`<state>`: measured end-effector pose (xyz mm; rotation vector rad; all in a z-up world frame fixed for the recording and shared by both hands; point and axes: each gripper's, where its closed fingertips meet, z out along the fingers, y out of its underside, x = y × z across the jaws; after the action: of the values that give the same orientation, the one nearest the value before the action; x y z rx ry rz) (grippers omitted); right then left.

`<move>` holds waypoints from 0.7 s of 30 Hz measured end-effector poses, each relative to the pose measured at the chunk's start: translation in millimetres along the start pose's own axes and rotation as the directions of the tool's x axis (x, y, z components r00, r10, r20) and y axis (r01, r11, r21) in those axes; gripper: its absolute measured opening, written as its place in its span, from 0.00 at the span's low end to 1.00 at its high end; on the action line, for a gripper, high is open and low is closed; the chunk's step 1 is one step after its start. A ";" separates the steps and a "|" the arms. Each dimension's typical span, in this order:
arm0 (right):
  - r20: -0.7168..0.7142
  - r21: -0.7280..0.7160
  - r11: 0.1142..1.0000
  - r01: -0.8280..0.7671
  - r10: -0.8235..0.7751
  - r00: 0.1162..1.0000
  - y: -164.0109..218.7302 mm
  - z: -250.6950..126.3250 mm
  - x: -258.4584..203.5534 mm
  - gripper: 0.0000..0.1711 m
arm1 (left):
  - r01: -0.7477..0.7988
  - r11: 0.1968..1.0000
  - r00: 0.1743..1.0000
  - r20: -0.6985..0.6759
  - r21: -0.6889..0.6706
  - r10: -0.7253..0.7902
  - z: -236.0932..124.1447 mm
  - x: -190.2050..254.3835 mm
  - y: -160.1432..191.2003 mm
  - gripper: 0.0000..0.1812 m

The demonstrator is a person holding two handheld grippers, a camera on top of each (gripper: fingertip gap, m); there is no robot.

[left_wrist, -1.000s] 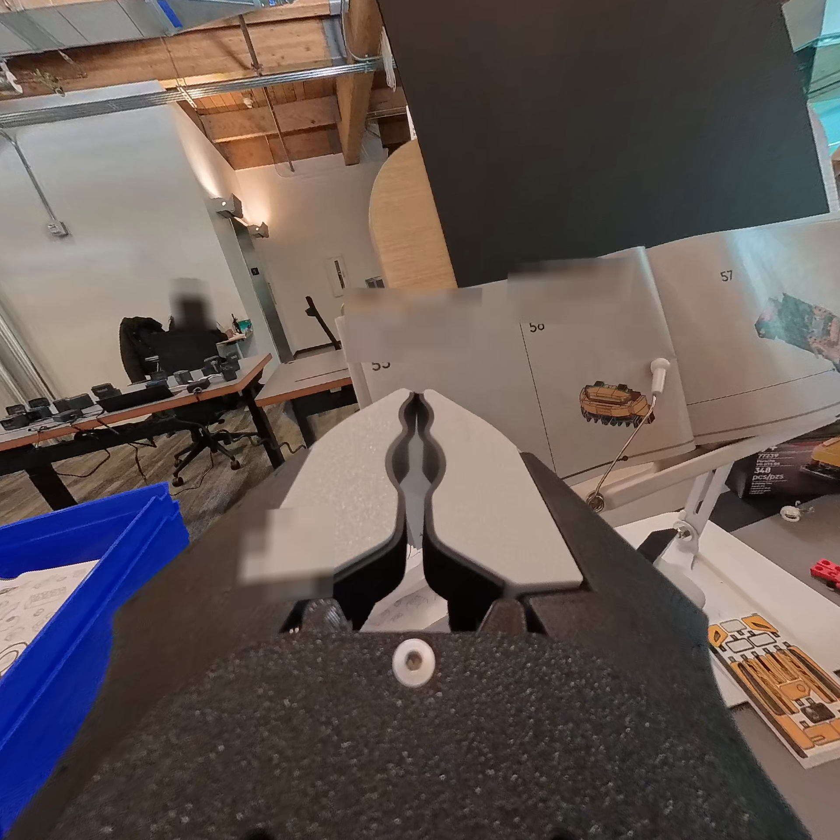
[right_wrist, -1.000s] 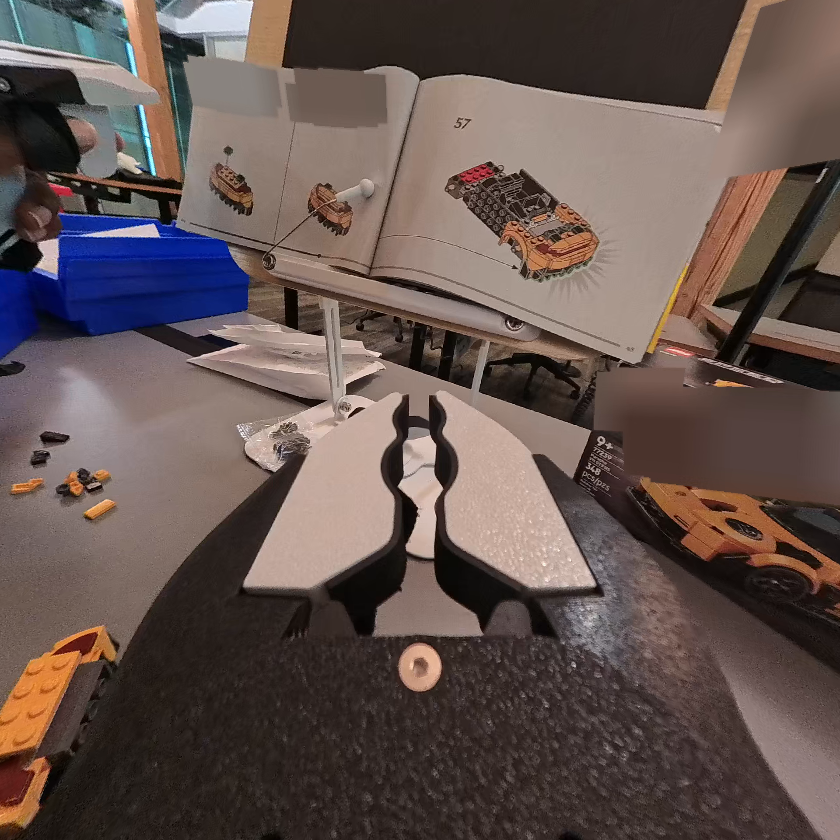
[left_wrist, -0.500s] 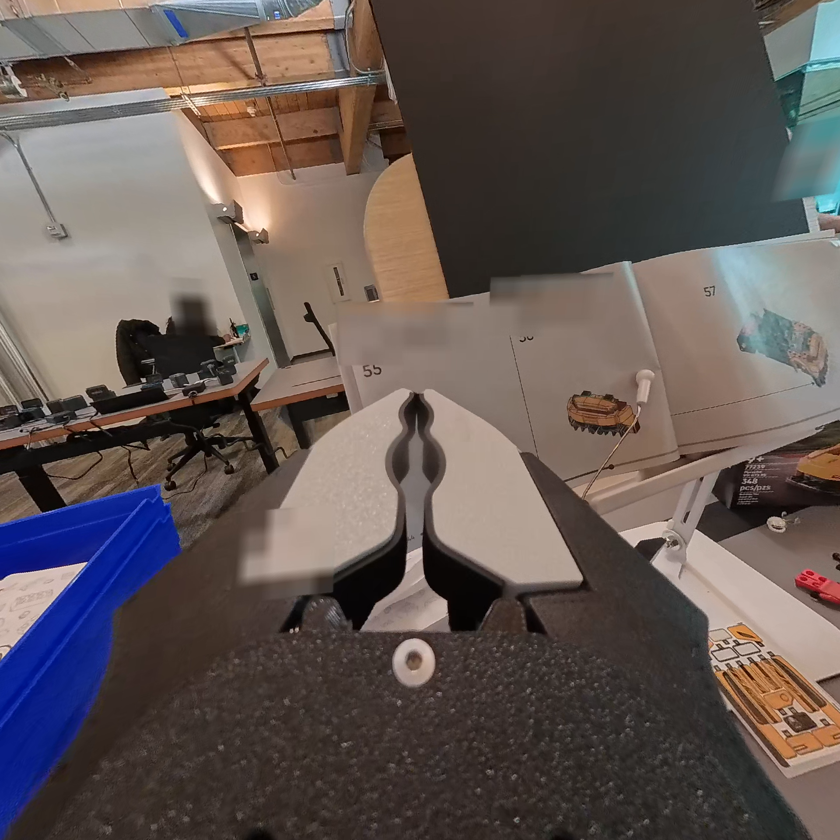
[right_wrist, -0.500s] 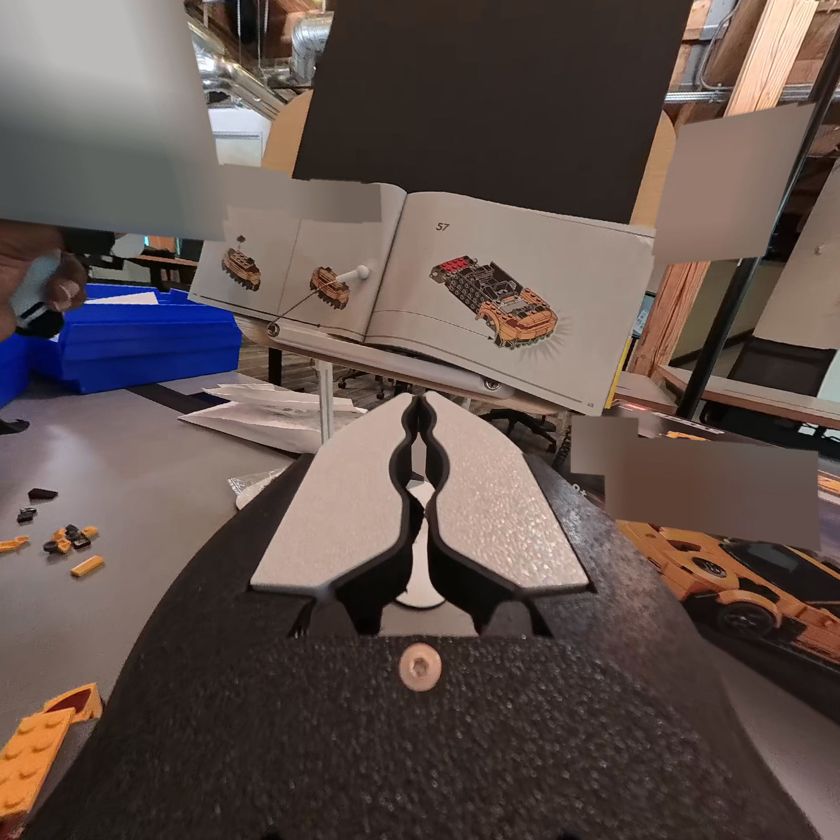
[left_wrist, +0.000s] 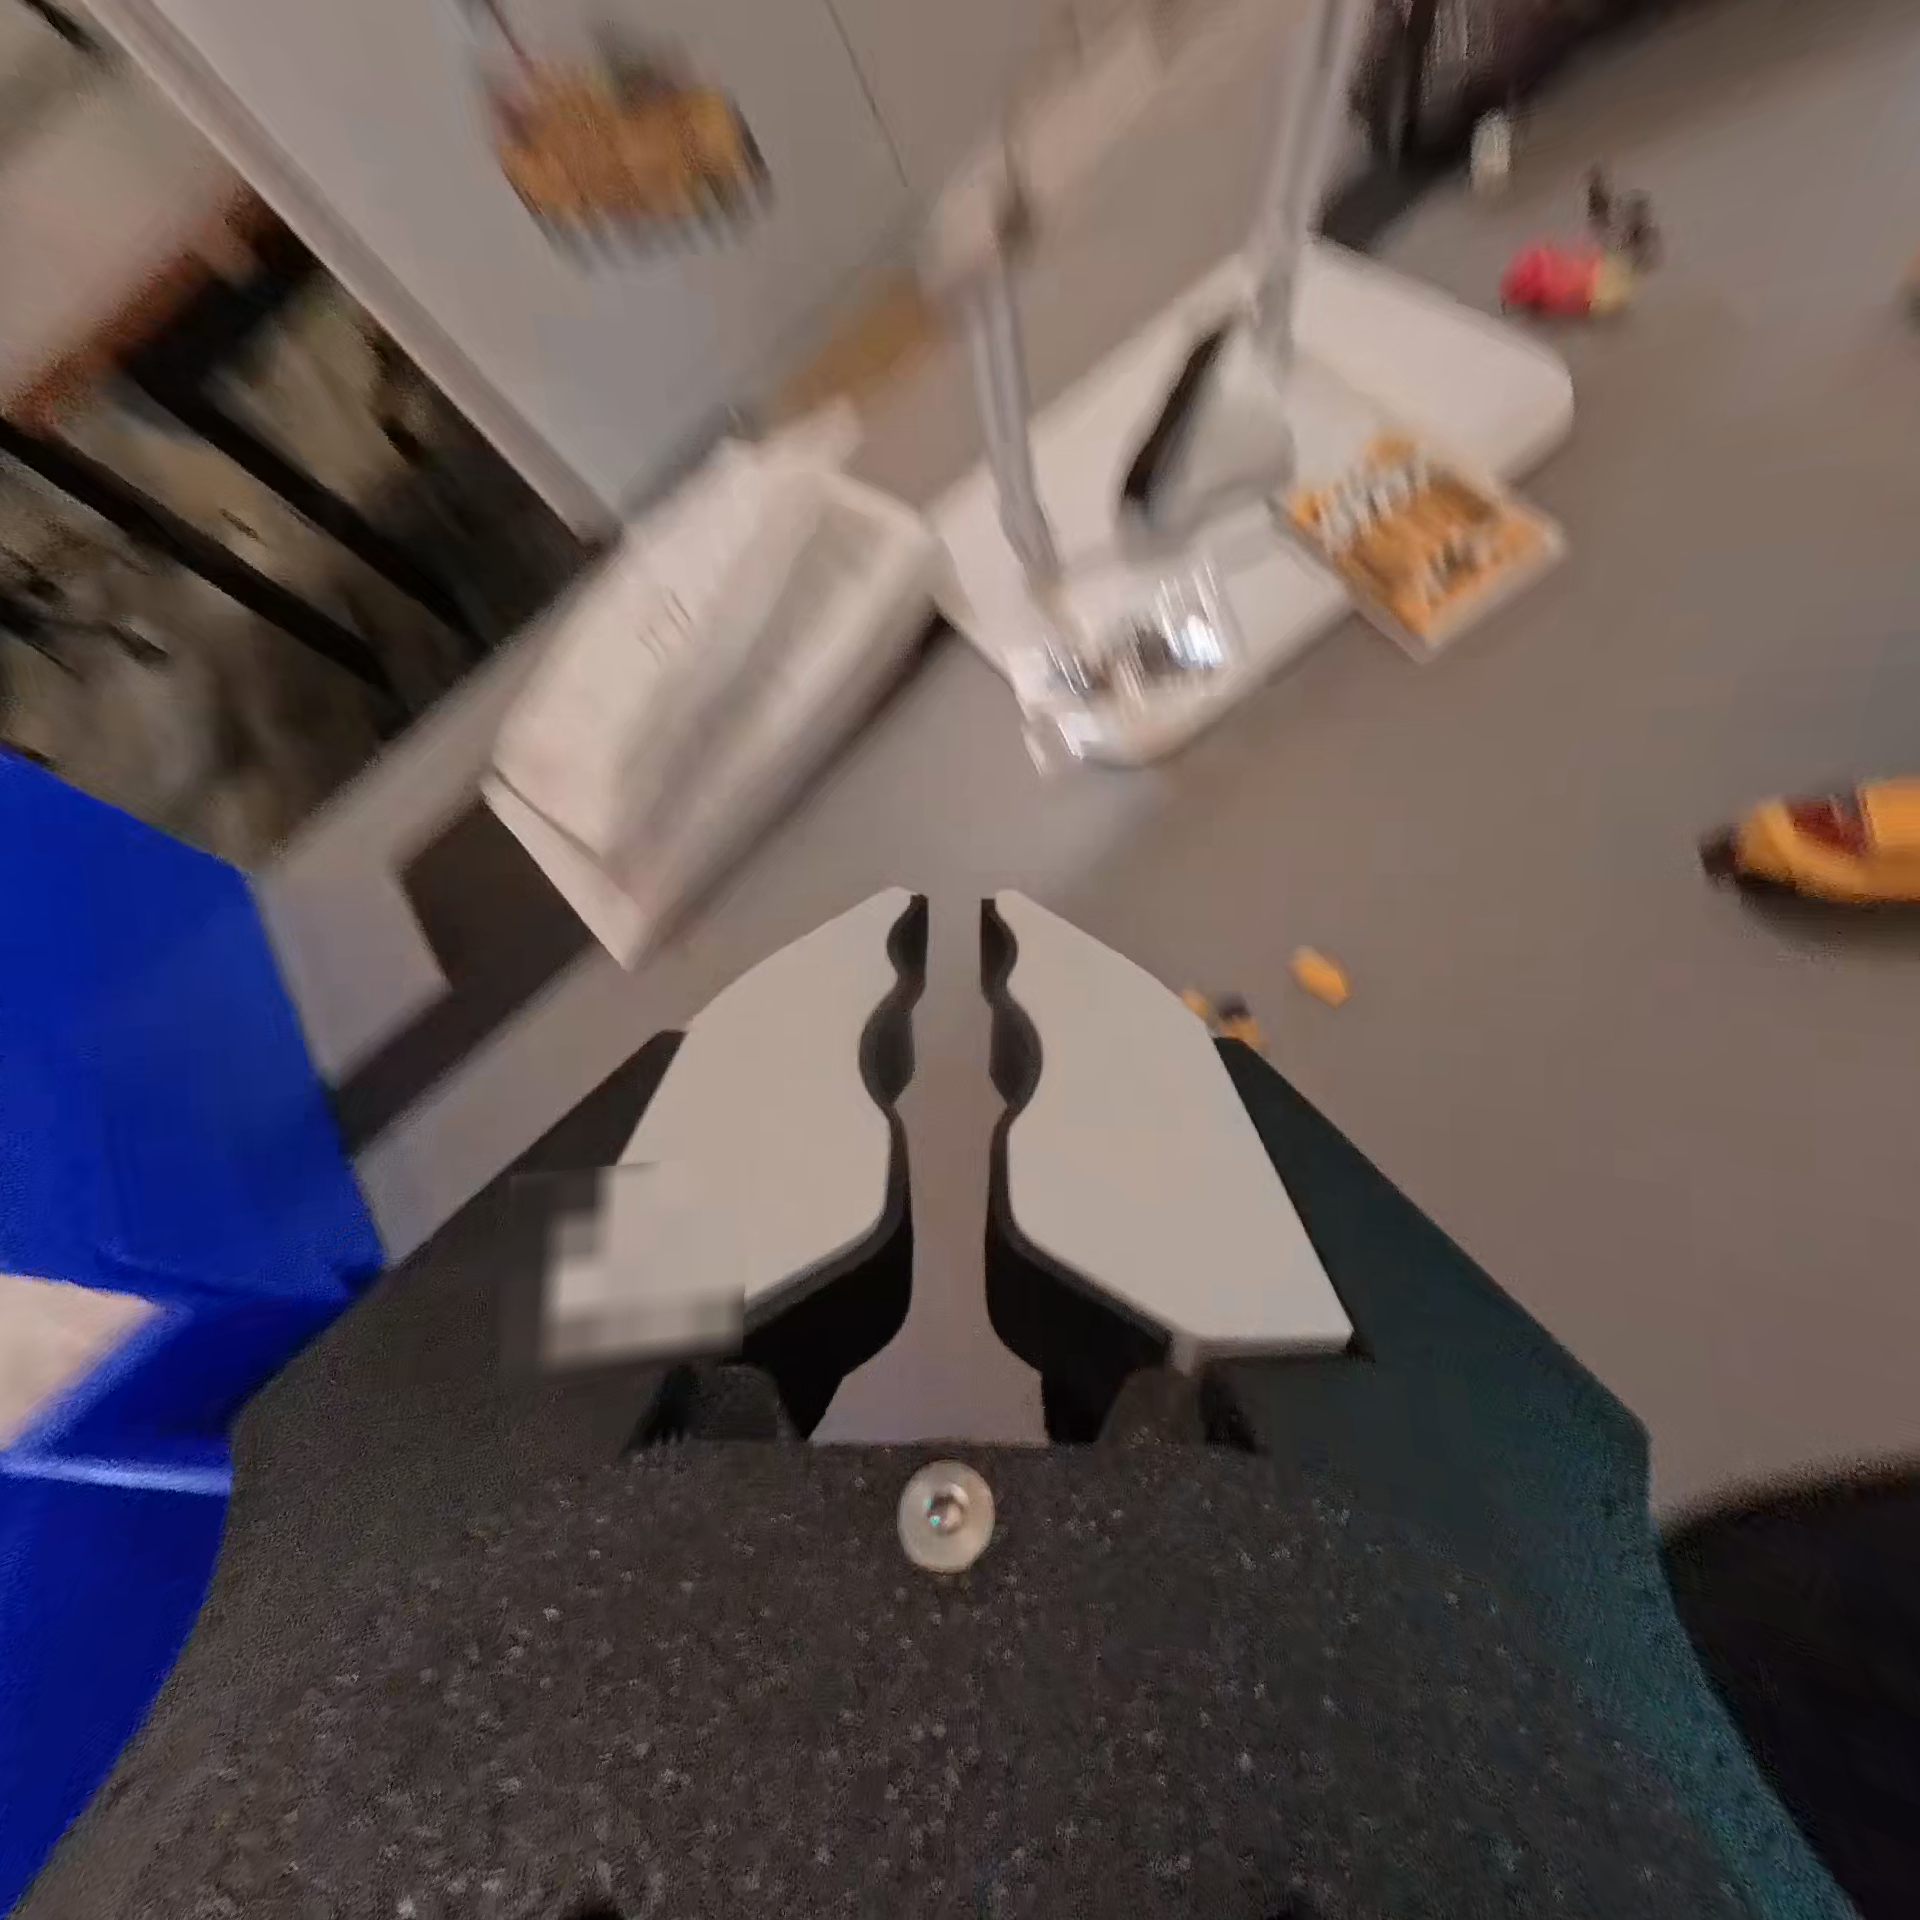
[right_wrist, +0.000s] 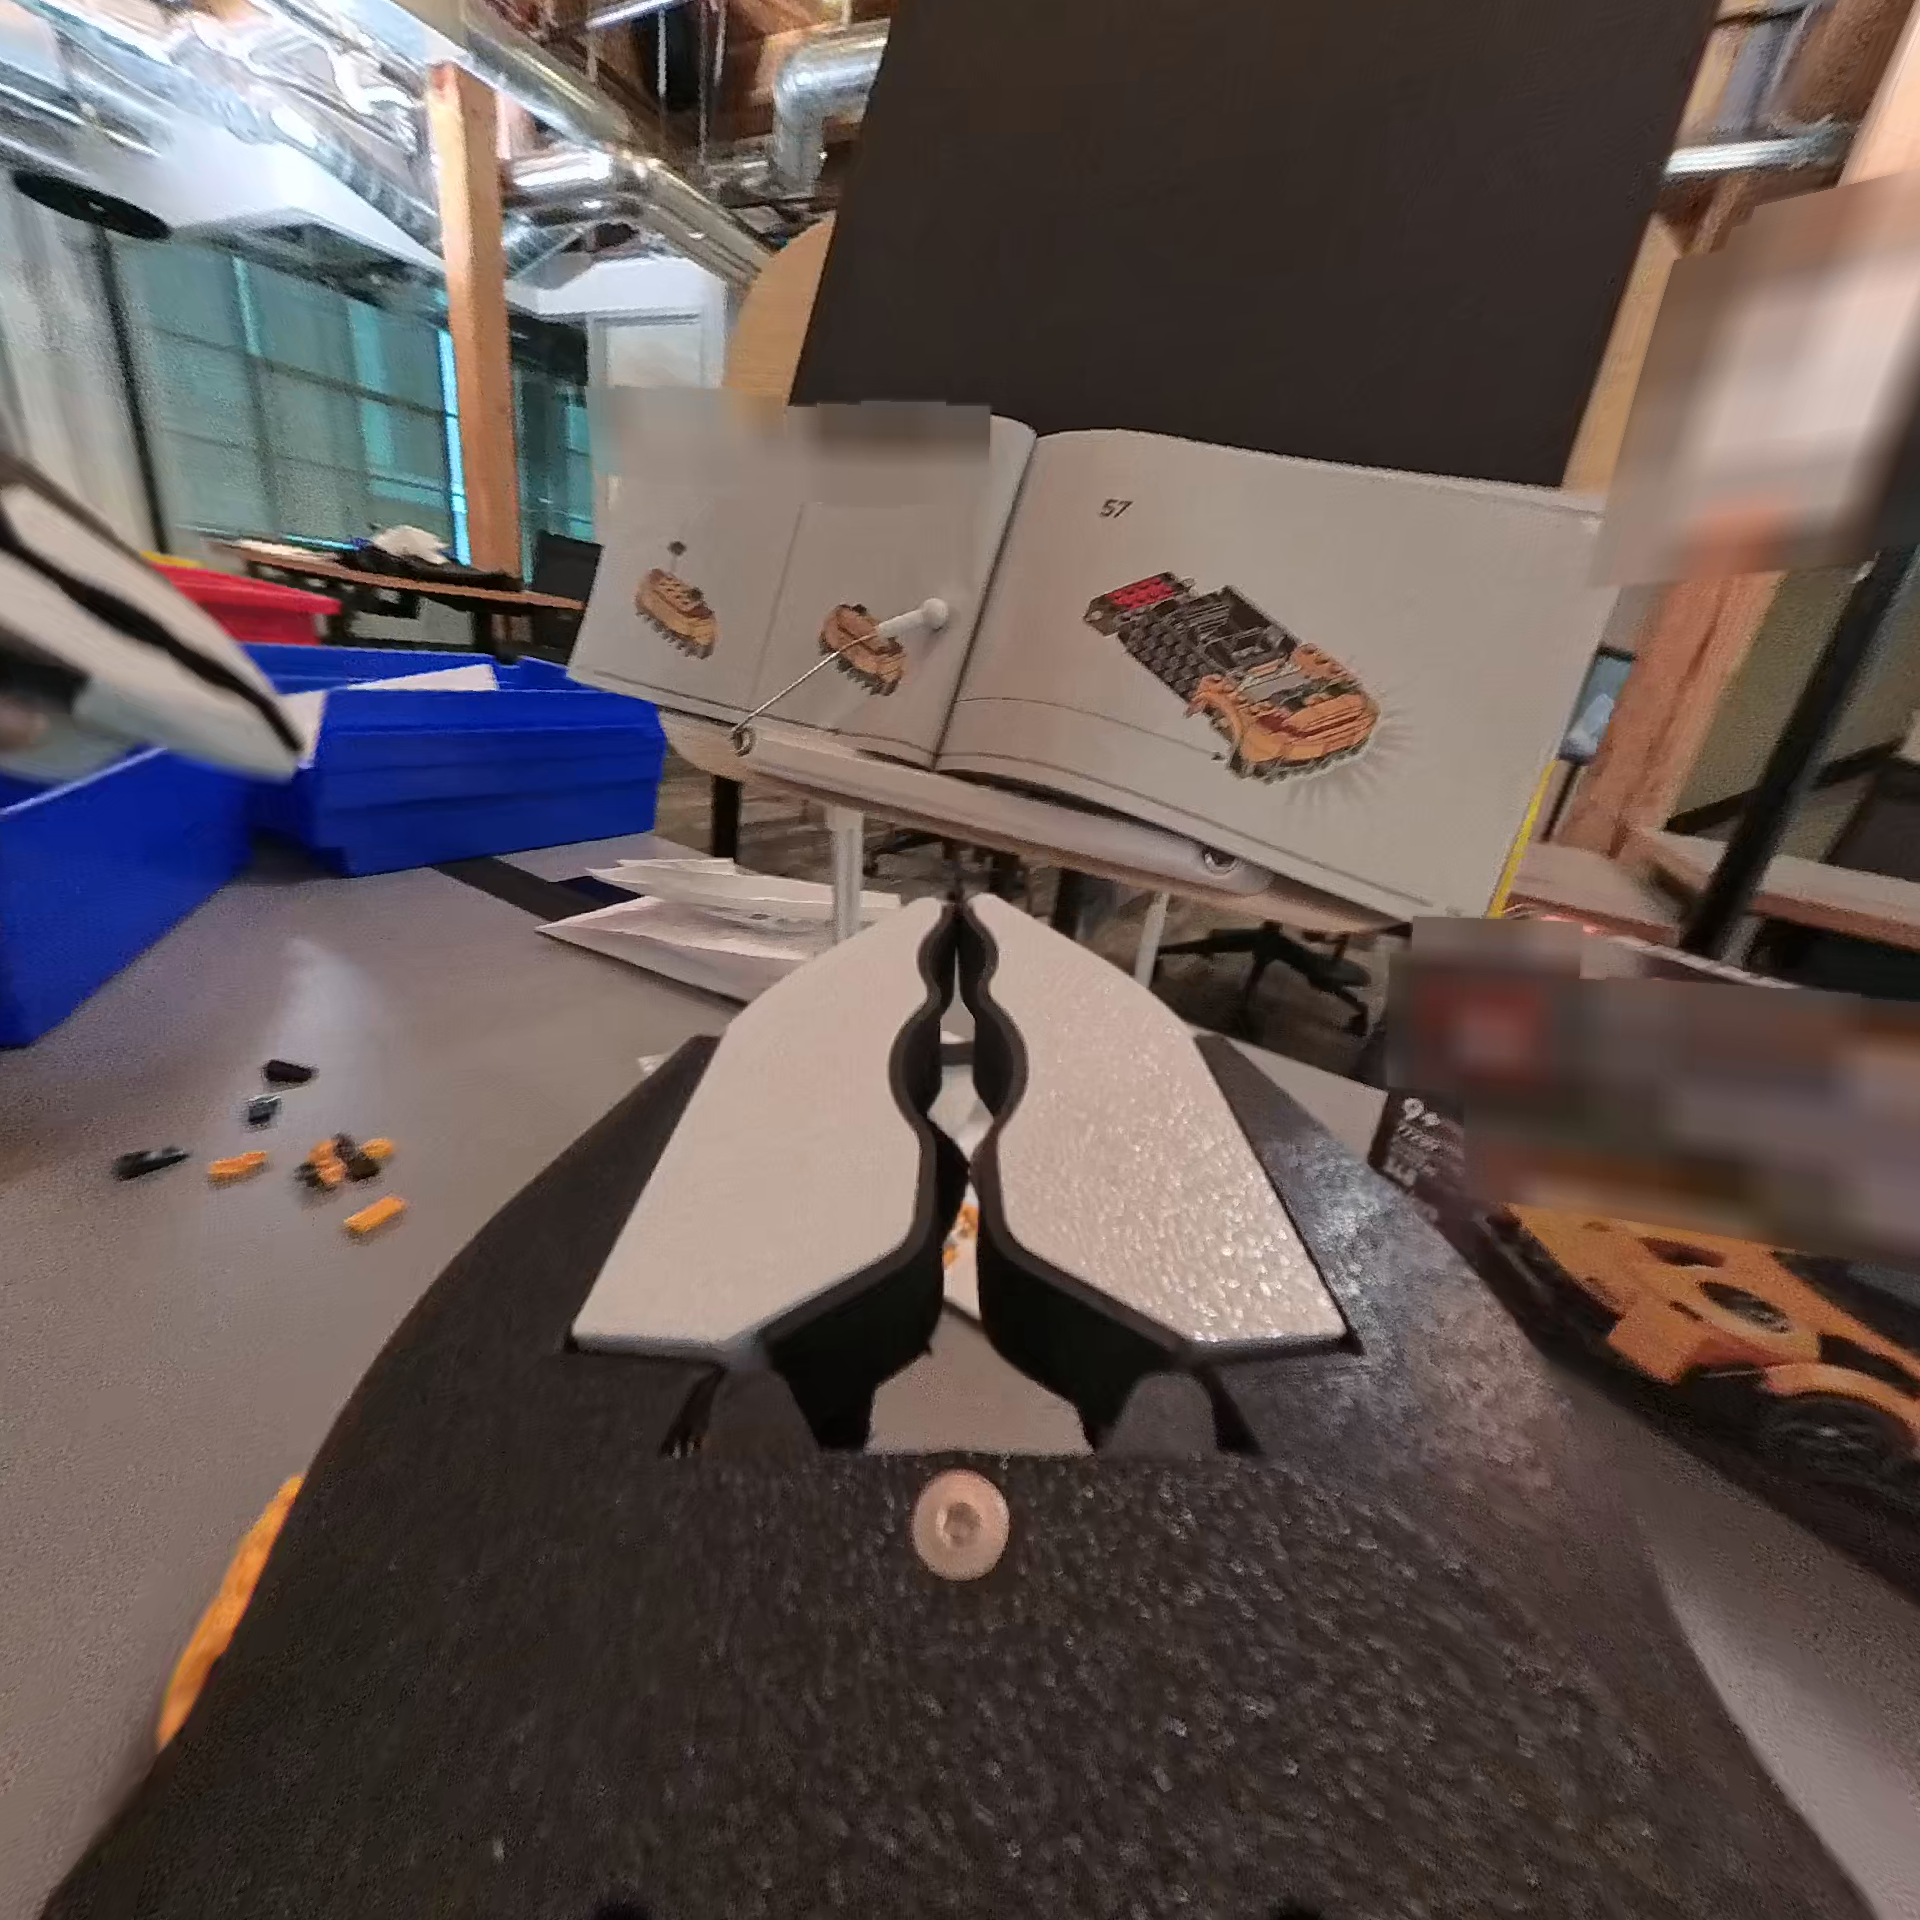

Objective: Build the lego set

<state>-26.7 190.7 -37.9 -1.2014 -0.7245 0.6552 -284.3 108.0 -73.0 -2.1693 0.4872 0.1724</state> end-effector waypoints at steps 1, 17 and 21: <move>0.016 -0.008 1.000 -0.008 0.009 1.000 2.5 -4.3 -2.2 0.00 | 0.003 0.997 0.999 -0.038 -0.076 -0.006 2.8 10.5 23.9 0.07; 0.117 -0.068 0.997 0.022 -0.014 0.993 19.7 -38.9 -12.7 0.00 | -0.598 0.707 0.786 -0.446 -0.377 0.428 51.1 53.4 125.5 0.13; 0.138 -0.083 0.996 0.015 -0.004 0.990 23.7 -37.9 -15.8 0.00 | -0.671 0.660 0.714 -0.534 -0.338 0.452 55.5 52.0 124.8 0.13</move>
<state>-8.1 161.9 -70.7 -1.2370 -0.8807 0.7109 -284.3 70.7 -214.3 -2.4976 1.5486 0.2137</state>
